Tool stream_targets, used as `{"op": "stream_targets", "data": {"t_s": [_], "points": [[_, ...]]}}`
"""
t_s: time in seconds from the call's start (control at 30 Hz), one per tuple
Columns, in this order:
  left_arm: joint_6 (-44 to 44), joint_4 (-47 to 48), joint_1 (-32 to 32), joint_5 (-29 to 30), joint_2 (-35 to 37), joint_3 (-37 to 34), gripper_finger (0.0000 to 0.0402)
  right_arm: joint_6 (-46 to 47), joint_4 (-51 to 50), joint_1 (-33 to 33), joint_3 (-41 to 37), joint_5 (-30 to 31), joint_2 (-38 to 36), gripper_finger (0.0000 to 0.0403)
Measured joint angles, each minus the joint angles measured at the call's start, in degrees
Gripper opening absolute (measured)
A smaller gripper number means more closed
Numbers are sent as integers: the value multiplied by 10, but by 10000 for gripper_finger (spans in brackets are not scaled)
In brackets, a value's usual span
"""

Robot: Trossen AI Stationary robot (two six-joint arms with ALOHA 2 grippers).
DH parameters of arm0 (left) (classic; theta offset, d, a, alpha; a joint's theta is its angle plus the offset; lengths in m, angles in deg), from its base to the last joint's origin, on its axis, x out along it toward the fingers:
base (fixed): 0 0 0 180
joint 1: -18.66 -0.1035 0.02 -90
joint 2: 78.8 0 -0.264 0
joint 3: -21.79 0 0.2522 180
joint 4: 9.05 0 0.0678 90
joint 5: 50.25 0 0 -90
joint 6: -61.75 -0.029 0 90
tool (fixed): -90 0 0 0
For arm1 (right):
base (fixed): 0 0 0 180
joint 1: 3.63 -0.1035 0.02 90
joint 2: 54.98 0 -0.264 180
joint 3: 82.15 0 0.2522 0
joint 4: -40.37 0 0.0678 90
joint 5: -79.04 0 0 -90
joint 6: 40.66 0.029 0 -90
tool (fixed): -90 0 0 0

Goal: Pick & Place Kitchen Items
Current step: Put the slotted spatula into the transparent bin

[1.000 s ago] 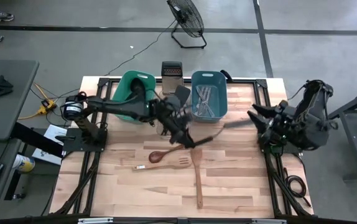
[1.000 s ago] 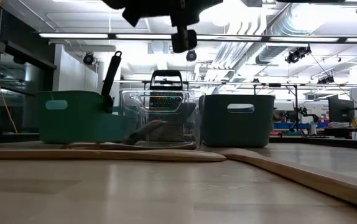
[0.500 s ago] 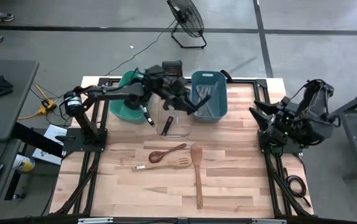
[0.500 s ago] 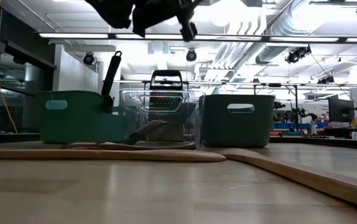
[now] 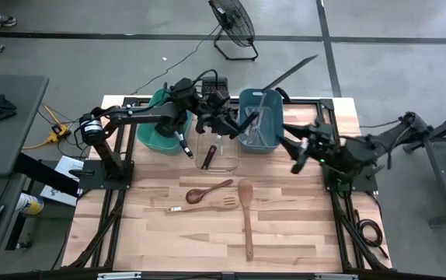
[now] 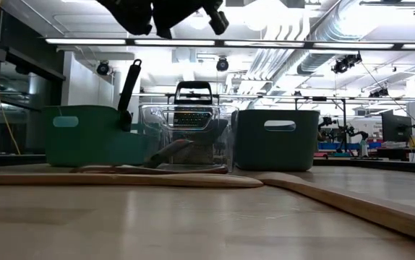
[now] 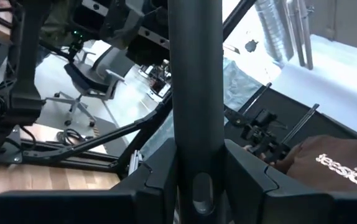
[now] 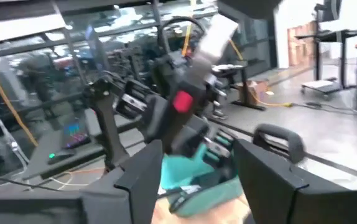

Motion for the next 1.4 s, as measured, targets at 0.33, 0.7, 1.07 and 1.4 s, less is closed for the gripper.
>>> {"op": "stream_targets", "data": {"t_s": [0.33,0.7,1.07,1.4], "points": [[2,-29,0,-55,0,0,96,8,100,137,0,-229,62,284],[2,-29,0,-73,0,0,96,13,231,207,0,-346,145,278],[6,-29,0,-77,0,0,96,-3,284,226,0,-398,166,222],[16,-31,0,-81,0,0,96,0,284,240,0,-433,166,83]]}}
